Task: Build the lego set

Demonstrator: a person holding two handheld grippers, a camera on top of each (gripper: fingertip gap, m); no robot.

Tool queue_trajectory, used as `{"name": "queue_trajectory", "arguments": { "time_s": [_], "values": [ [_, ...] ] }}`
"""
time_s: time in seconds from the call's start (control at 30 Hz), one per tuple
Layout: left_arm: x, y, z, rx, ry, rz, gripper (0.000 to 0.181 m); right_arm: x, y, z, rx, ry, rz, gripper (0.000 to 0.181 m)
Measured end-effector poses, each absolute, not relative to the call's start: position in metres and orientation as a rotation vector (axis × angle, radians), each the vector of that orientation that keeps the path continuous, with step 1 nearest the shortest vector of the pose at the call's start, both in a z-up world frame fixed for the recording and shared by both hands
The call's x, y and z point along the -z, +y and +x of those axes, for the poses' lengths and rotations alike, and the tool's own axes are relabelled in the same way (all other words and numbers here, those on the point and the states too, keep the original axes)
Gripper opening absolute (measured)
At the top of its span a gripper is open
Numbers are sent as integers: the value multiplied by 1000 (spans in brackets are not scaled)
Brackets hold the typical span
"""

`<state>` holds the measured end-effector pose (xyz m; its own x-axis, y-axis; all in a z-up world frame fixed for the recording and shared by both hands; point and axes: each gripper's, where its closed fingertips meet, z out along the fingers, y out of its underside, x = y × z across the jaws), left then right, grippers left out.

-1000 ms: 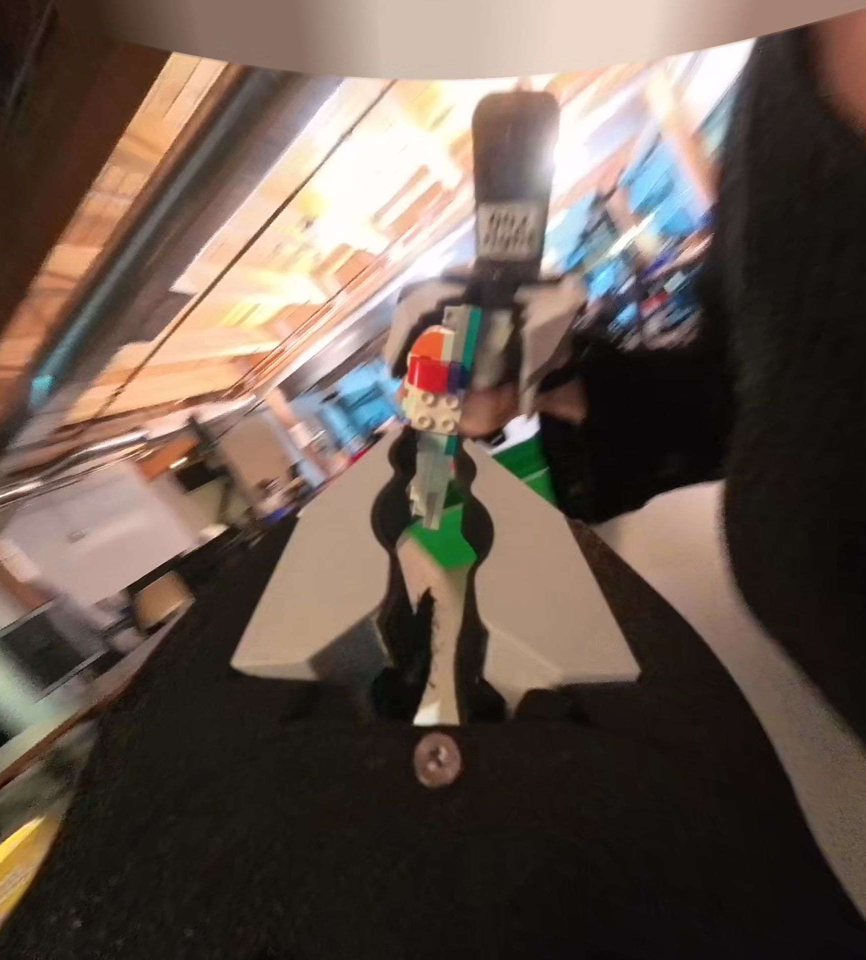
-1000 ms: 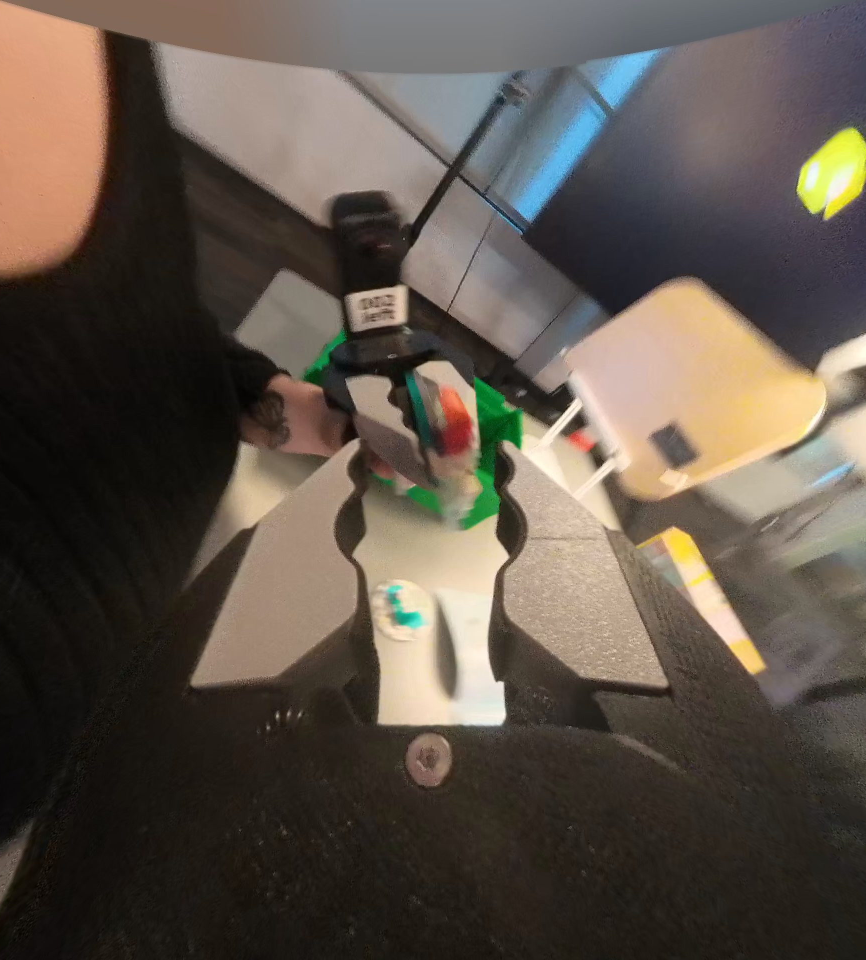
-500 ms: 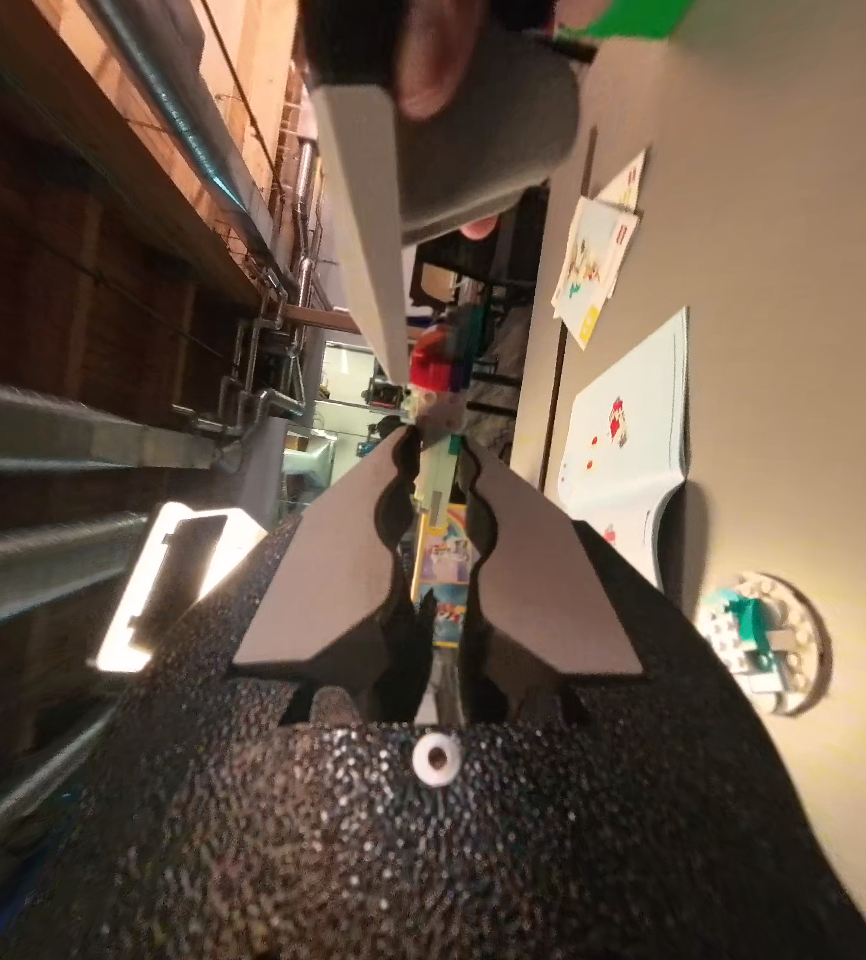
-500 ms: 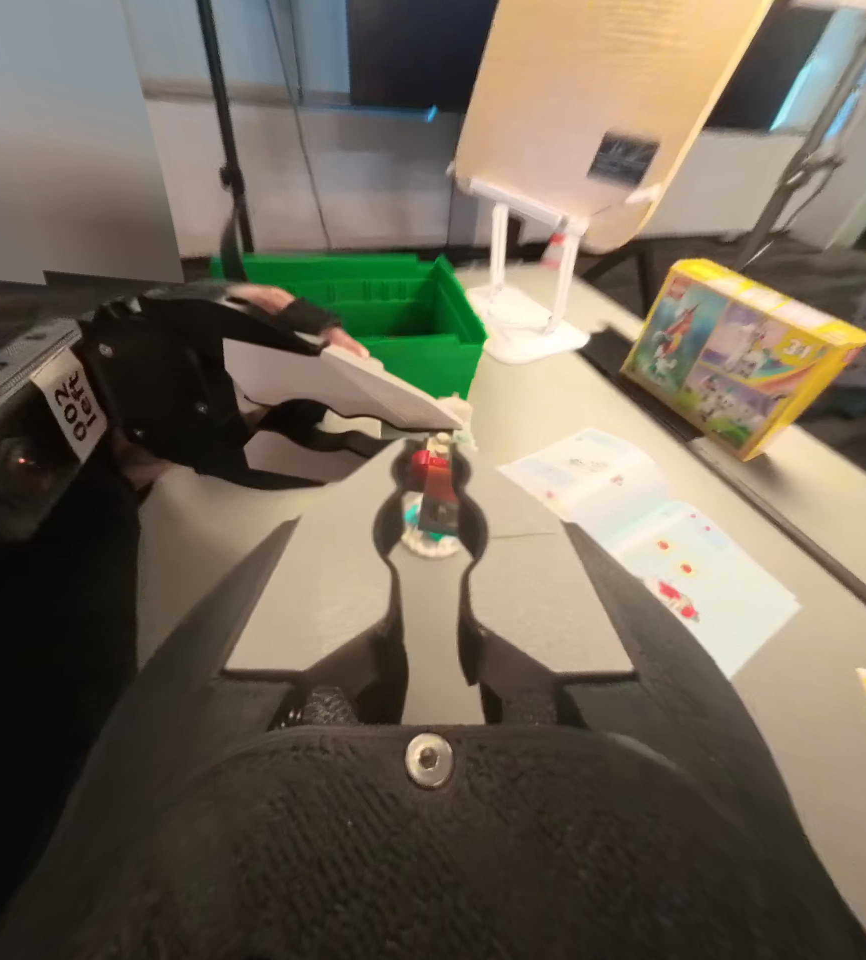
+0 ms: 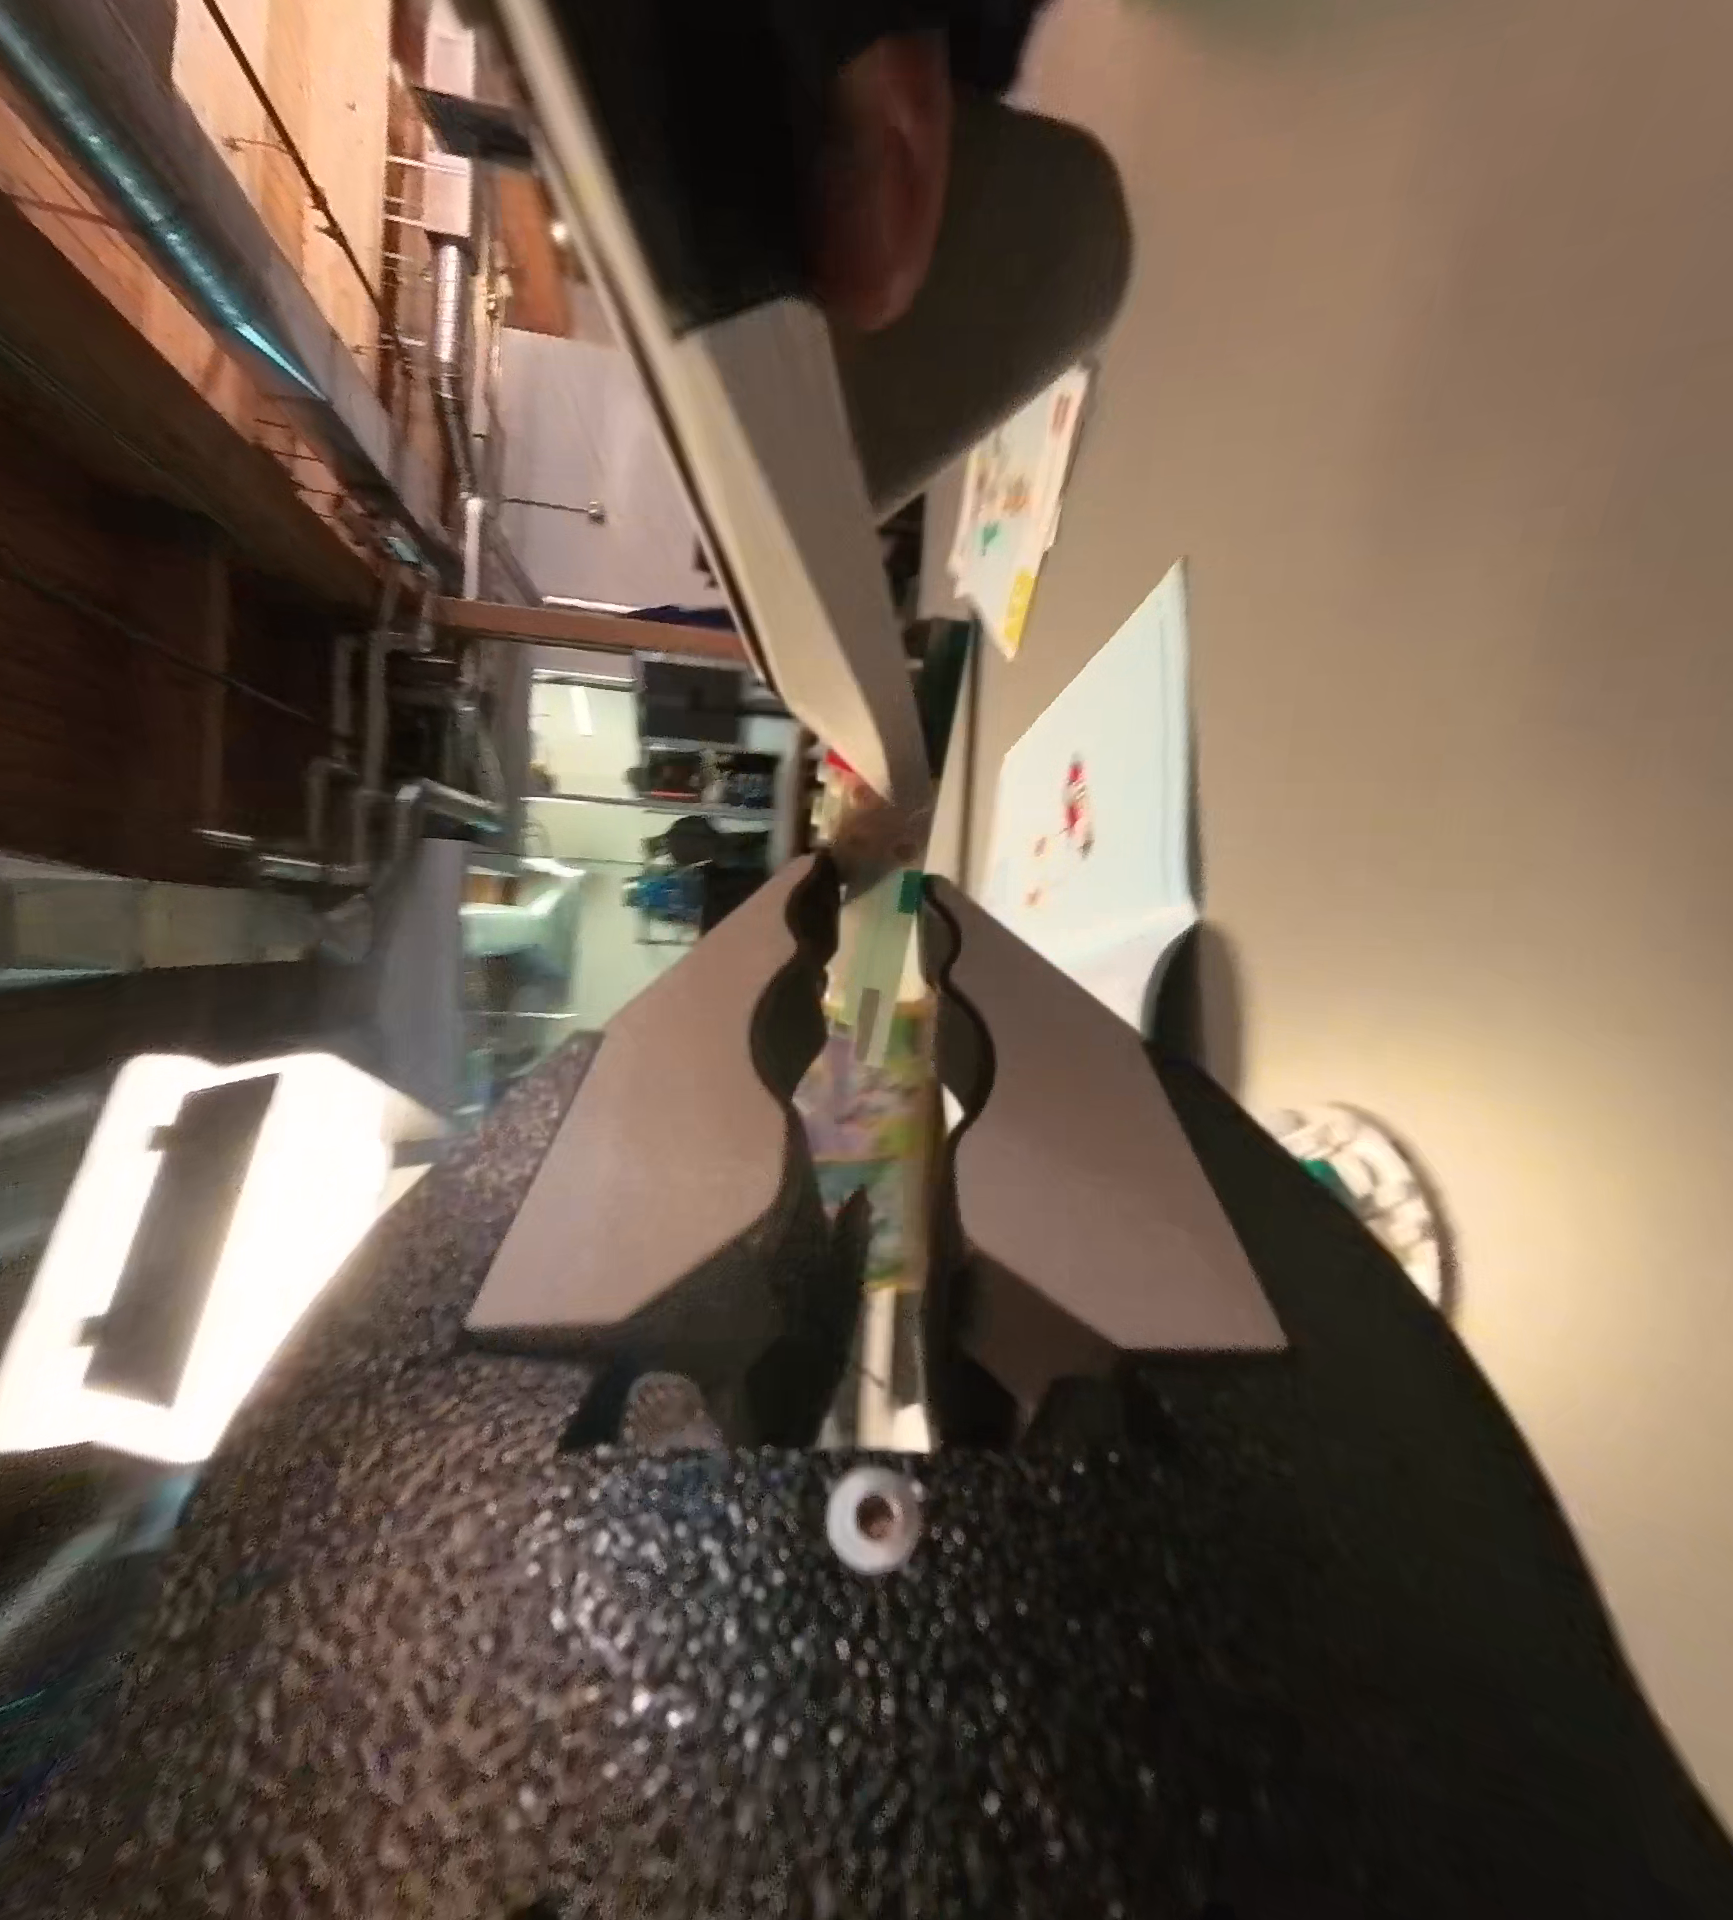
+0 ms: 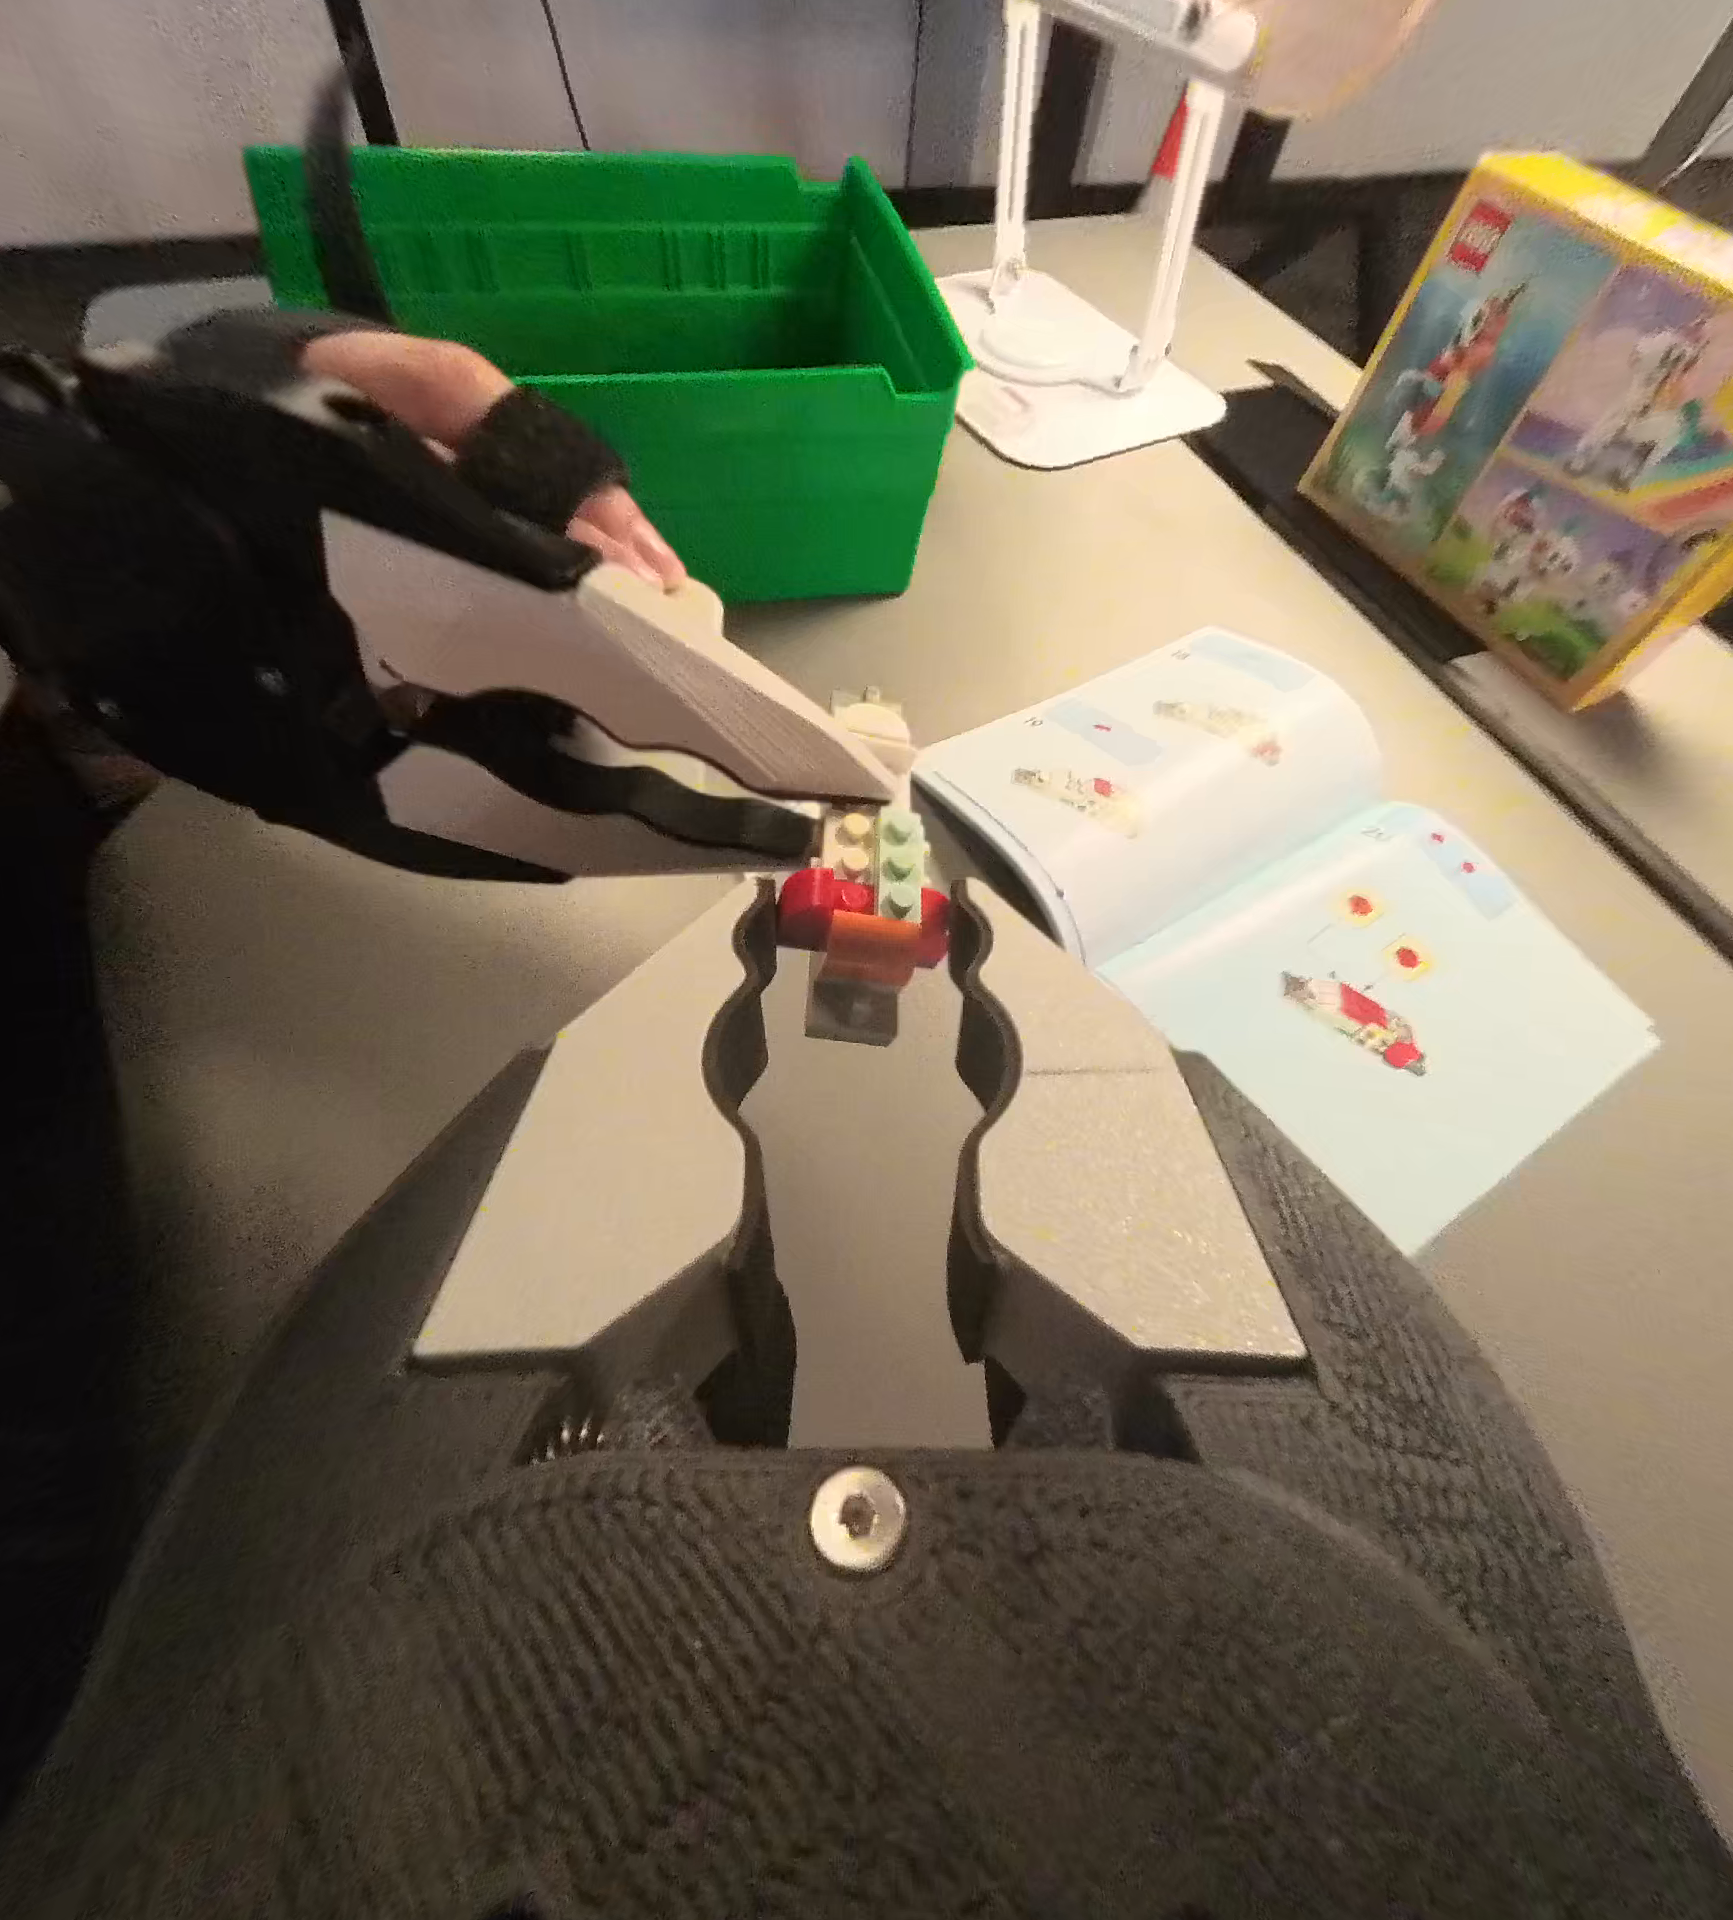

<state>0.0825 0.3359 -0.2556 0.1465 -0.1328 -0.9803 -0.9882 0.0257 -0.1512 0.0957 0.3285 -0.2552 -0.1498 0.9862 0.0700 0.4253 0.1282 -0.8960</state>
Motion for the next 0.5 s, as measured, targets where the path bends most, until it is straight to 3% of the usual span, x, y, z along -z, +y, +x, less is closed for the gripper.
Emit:
{"name": "queue_trajectory", "arguments": {
  "time_s": [0.03,0.17,0.43,0.5],
  "values": [
    [261,336,85,-894,1179,-1391,13,261,335,97,-991,-1670,-1407,32],
    [266,339,77,-527,932,-1527,48,311,381,111,-786,-1712,-1507,31],
    [238,334,72,-22,610,-1528,57,357,379,120,-742,-1927,-1400,32],
    [241,335,70,0,593,-1533,57,364,379,122,-716,-1959,-1407,40]
  ]
}}
